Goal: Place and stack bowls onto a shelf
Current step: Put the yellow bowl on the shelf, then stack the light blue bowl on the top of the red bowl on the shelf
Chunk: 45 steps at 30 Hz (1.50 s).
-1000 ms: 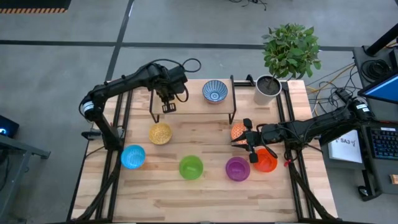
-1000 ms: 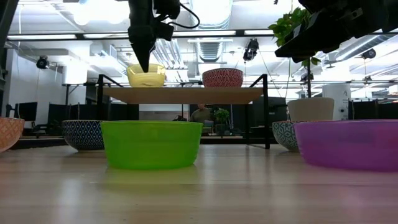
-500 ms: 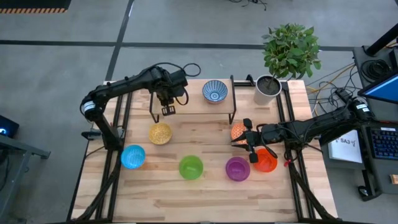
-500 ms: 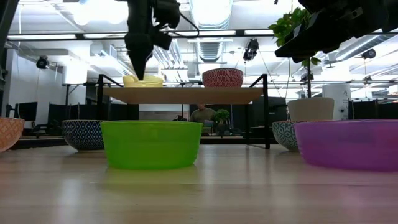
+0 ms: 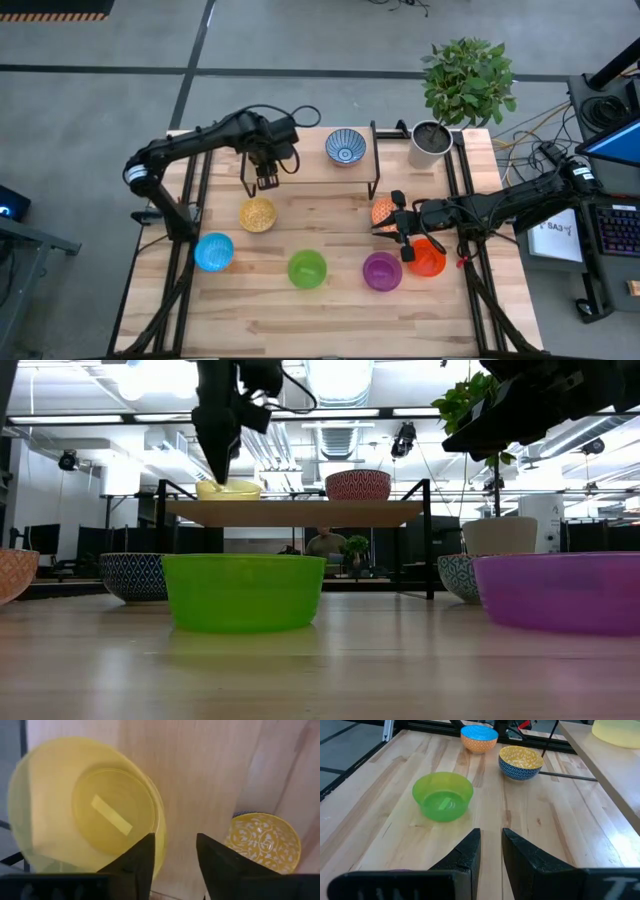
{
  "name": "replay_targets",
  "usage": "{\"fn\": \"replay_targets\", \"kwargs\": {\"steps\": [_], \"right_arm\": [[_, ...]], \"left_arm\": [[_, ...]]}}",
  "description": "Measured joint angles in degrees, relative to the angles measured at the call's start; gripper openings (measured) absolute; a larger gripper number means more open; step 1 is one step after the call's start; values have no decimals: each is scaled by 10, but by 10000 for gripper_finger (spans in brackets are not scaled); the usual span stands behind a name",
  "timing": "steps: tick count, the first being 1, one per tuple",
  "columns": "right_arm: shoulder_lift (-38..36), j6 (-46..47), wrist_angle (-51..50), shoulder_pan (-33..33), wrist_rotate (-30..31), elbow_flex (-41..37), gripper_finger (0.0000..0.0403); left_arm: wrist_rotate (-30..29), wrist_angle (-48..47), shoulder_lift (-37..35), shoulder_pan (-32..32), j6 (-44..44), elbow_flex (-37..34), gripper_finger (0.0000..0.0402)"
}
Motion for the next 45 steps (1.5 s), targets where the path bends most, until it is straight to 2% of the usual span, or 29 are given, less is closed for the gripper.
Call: {"fn": "replay_targets", "kwargs": {"steps": [8,13,18,25,31,36,45], "right_arm": [[0,28,0,0,1,0,68],[0,62,15,0,19,0,68],[0,85,42,5,16,0,68],[0,88,93,10,16,3,68],[0,102,90,11,16,21,68],[0,107,90,19,16,34,68],[0,154,82,33,16,41,68]], "left_arm": [[-2,46,-82,-12,-34,0,160],[15,139,-155,-53,-66,-31,158],[18,283,-230,-131,-99,-125,157],[18,540,-311,-273,-114,-312,157],[15,650,-360,-374,-104,-434,157],[12,744,-412,-412,-106,-524,157],[12,908,-517,-417,-84,-672,157]]}}
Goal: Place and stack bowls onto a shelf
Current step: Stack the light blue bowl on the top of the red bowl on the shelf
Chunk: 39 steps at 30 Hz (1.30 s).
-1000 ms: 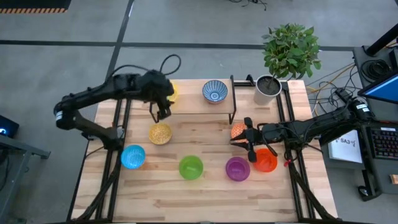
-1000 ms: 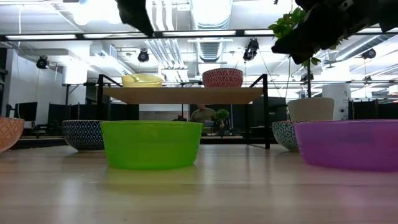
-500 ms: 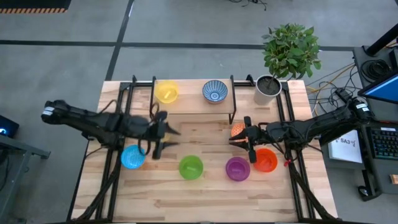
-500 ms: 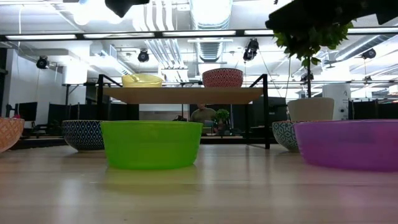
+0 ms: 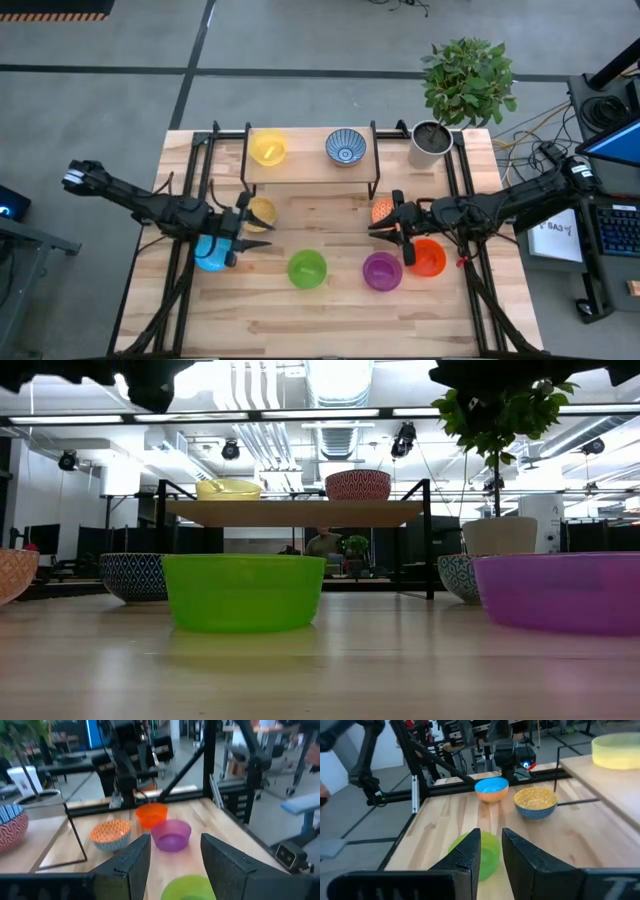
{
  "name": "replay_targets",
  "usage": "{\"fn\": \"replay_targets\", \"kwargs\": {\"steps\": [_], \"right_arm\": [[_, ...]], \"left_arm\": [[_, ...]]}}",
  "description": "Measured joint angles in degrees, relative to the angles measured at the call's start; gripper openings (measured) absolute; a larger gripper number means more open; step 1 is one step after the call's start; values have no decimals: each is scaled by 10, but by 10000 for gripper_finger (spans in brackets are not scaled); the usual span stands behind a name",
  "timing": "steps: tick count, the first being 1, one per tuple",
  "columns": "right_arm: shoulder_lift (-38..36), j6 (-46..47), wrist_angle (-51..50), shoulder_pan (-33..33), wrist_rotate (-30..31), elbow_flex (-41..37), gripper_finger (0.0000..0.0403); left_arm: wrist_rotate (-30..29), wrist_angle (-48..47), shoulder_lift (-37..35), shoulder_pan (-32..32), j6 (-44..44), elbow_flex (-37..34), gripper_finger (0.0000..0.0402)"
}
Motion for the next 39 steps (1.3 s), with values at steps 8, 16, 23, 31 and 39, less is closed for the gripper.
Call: {"fn": "replay_targets", "kwargs": {"steps": [8,16,23,31,39], "right_arm": [[1,18,-5,16,27,0,68],[2,42,-18,14,83,5,68],[69,59,-211,12,109,114,68],[192,172,-564,-23,135,254,68],[287,165,-657,-26,98,297,99]], "left_arm": [[-2,52,-78,0,0,-73,157],[-57,27,-108,1,38,-78,157],[-61,24,-108,1,34,-78,157],[-61,24,-111,1,10,-78,157],[-61,23,-111,1,10,-78,157]]}}
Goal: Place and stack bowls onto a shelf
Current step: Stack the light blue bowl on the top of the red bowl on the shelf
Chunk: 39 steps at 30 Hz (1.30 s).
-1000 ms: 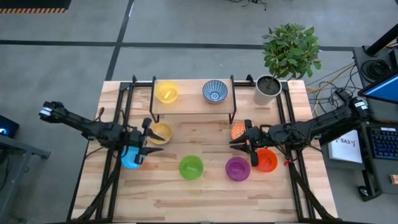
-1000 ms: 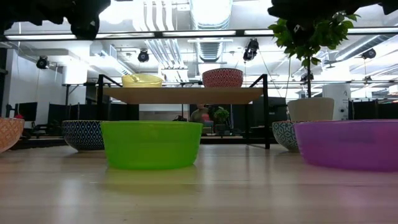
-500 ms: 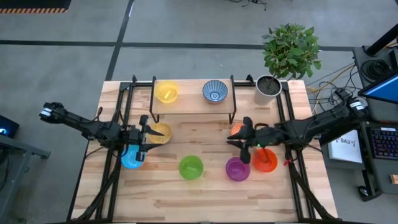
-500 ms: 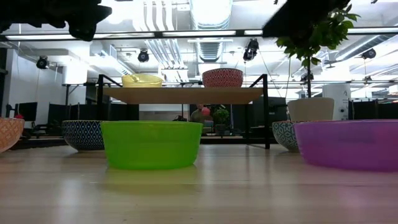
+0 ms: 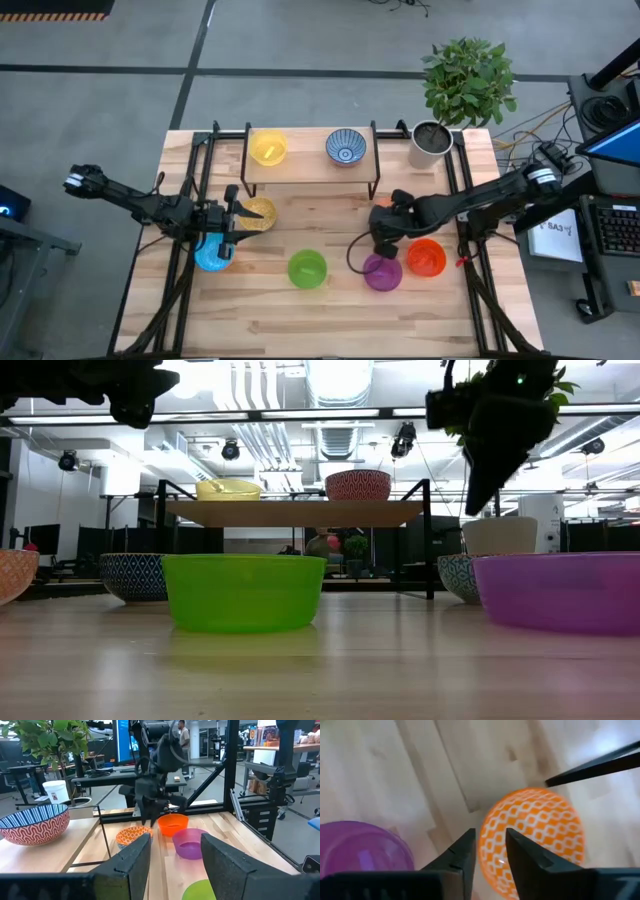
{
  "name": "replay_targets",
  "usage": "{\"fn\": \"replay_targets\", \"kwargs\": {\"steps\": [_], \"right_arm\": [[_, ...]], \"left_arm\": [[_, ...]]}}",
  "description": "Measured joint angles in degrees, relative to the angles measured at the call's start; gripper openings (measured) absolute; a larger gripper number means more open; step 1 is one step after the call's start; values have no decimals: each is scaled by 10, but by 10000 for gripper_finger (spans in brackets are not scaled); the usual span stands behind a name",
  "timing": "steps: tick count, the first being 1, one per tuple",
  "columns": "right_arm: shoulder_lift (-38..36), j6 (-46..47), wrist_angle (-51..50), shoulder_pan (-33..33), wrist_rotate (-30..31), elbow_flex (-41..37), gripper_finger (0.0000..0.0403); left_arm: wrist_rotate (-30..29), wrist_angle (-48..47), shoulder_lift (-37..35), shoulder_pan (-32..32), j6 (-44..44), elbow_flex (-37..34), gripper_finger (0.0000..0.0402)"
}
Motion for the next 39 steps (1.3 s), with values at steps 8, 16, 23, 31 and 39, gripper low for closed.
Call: {"fn": "replay_targets", "kwargs": {"steps": [8,16,23,31,39], "right_arm": [[56,-17,10,-3,7,-16,158],[80,-17,51,-10,4,-35,153],[108,-17,85,-28,7,-37,151],[159,-14,96,-42,7,-37,146],[166,-6,94,-43,12,-37,64]], "left_arm": [[0,-5,0,0,0,0,157],[0,-8,0,0,1,0,157],[0,-7,-1,0,1,0,157],[0,-7,0,0,1,0,157],[0,-6,-1,0,10,0,157]]}}
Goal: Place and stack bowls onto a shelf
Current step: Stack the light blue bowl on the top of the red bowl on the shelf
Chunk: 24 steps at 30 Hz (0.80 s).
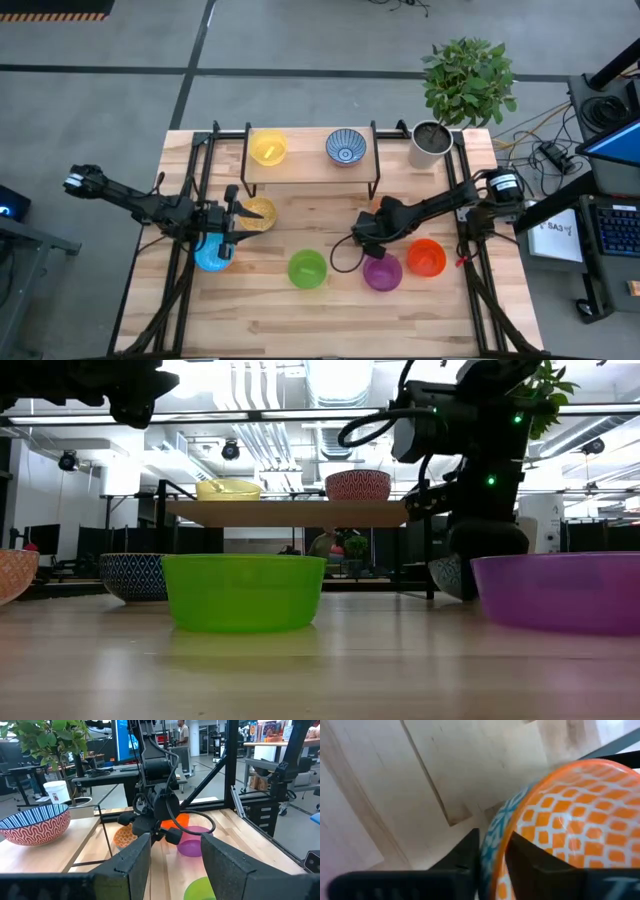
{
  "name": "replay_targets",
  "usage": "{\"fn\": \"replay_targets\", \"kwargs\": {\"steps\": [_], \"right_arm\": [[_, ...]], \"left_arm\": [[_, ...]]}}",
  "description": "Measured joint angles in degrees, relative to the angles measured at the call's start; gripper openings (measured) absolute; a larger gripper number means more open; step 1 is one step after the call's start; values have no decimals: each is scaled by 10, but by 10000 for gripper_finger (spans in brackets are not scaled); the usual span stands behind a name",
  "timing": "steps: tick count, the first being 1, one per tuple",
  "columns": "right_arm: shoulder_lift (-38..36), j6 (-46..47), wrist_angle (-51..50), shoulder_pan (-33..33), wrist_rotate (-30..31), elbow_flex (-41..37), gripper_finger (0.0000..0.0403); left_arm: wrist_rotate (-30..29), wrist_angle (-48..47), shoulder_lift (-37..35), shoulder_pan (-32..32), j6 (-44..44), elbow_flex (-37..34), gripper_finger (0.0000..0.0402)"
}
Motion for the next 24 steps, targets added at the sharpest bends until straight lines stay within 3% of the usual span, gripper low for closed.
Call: {"fn": "replay_targets", "kwargs": {"steps": [3,12,21,24], "right_arm": [[-17,0,0,0,1,0,28],[-107,5,-1,0,-23,-1,28],[-225,-37,16,16,-105,-1,28],[-254,-64,77,25,-154,-1,28]], "left_arm": [[0,1,0,0,1,0,157],[-13,3,0,0,4,0,157],[-30,4,0,0,4,0,157],[-35,11,1,0,6,0,157]]}}
